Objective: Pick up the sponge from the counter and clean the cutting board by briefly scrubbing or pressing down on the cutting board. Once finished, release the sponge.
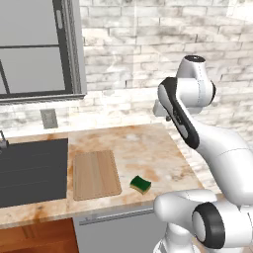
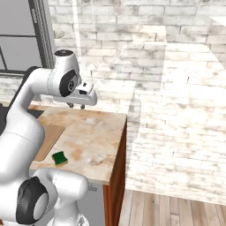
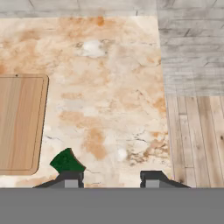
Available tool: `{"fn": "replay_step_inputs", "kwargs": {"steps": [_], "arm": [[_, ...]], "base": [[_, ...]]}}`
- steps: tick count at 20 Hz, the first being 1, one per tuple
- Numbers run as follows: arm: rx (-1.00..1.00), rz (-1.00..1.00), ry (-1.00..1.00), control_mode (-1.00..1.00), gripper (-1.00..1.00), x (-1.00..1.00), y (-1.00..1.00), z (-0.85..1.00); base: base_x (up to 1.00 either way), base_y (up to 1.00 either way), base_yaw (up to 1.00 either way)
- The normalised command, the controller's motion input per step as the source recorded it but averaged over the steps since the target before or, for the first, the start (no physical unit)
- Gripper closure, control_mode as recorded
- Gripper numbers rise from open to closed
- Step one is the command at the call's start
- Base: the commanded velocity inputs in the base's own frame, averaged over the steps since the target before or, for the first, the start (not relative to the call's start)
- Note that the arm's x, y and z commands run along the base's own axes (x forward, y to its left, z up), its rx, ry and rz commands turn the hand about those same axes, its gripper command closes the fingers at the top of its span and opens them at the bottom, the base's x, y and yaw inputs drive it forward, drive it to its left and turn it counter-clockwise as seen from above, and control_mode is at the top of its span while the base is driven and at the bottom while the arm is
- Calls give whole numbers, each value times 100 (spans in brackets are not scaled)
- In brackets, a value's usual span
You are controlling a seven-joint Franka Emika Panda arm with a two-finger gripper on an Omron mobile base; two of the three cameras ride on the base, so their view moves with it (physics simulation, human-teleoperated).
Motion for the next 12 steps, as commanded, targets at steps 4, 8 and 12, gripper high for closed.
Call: {"fn": "replay_step_inputs", "kwargs": {"steps": [4, 8, 12], "arm": [[0, 2, -4, -100, -100, -32, 3, -1], [0, 0, -9, -100, -100, -75, 8, -30], [-4, 7, 3, -100, -100, -48, 32, -62]], "base": [[0, 0, 0], [0, 0, 0], [0, 0, 0]]}}
